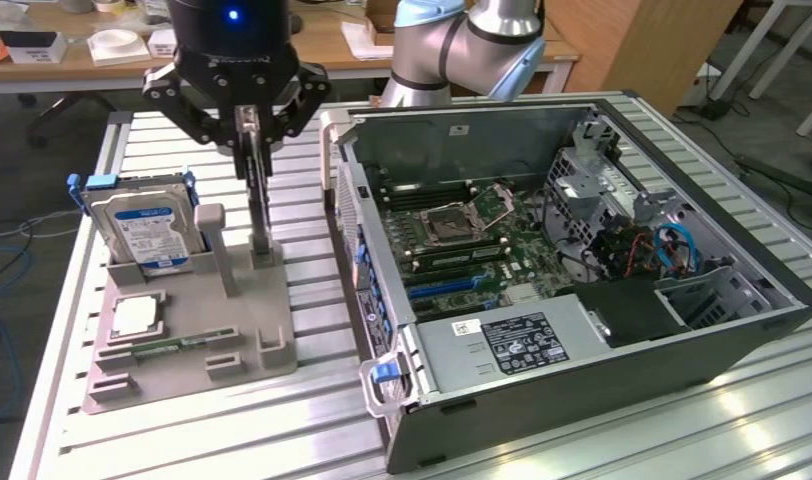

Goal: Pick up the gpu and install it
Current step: 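Pick up the gpu and move the gpu toward the slot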

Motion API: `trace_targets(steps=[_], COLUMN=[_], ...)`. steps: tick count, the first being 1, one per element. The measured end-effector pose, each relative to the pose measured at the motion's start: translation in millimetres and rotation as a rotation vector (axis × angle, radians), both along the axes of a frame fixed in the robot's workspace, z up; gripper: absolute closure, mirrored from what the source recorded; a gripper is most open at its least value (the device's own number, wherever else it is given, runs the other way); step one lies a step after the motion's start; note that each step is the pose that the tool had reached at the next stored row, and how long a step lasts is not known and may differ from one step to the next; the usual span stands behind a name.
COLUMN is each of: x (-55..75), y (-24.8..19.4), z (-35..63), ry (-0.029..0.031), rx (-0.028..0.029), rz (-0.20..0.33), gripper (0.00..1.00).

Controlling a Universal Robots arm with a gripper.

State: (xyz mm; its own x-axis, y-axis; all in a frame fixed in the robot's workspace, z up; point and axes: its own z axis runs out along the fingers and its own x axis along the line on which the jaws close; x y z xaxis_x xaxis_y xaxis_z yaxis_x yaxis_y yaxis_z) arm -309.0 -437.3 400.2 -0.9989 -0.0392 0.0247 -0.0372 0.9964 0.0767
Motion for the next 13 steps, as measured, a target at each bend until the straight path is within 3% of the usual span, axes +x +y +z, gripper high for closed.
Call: trace_targets(steps=[13], x=[14.1], y=[0.0], z=[-0.4], ry=[0.0], rx=[0.0], rz=[0.001], gripper=[0.73])
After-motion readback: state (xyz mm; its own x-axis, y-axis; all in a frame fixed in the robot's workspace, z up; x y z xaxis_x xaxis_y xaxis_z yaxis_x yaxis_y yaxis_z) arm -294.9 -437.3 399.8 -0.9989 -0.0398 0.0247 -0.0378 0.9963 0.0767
